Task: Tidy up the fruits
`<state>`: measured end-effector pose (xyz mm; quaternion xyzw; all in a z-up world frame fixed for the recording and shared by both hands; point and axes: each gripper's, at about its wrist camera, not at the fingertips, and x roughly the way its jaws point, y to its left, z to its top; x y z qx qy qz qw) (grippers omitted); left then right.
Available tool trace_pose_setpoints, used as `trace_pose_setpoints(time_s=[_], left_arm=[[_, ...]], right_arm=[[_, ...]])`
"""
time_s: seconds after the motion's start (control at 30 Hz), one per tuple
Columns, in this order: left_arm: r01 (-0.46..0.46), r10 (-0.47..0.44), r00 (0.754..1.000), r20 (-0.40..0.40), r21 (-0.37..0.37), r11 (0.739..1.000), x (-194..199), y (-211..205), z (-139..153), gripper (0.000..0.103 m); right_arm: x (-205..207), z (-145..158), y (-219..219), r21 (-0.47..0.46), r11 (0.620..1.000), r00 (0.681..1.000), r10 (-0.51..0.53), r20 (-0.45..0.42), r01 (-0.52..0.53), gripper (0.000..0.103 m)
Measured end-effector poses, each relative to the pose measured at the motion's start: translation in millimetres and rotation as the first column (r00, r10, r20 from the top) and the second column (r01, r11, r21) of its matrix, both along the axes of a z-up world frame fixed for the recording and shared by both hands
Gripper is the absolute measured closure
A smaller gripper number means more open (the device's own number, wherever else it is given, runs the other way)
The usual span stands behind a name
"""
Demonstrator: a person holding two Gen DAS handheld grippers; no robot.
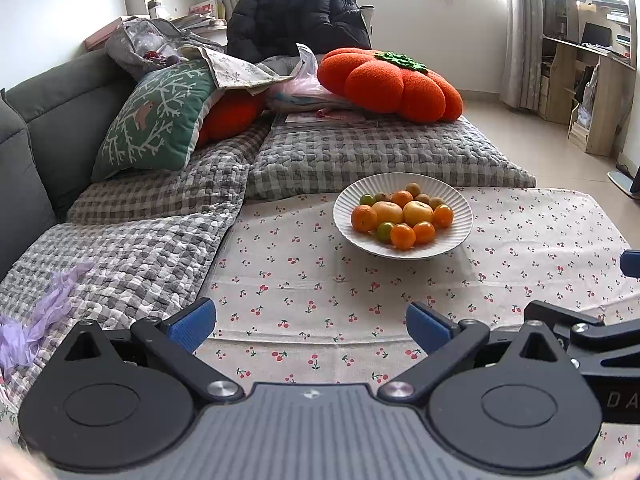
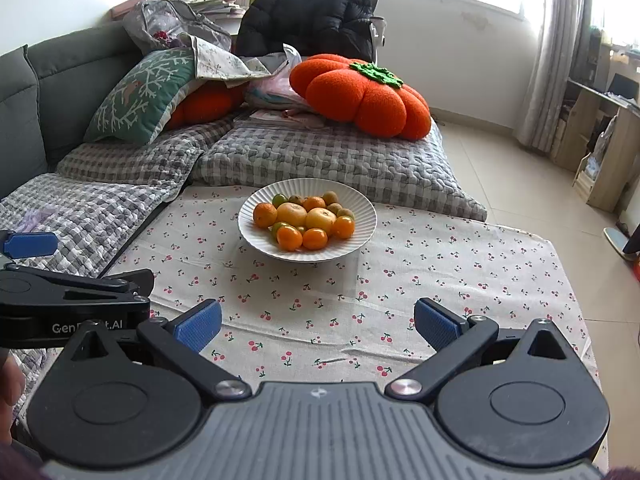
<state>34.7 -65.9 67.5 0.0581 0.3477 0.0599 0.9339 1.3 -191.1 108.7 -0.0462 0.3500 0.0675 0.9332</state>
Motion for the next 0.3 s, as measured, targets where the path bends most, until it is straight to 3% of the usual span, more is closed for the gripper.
trace_pose_setpoints(time_s=[0.3], left_arm=[[-0.004, 0.004, 1.000, -0.005, 0.002, 1.000, 0.9, -0.2, -0.4, 0.003]], right_arm=[[0.1, 0.1, -0.3, 0.000, 1.000, 1.000, 0.000, -0.001, 0.000, 0.000]])
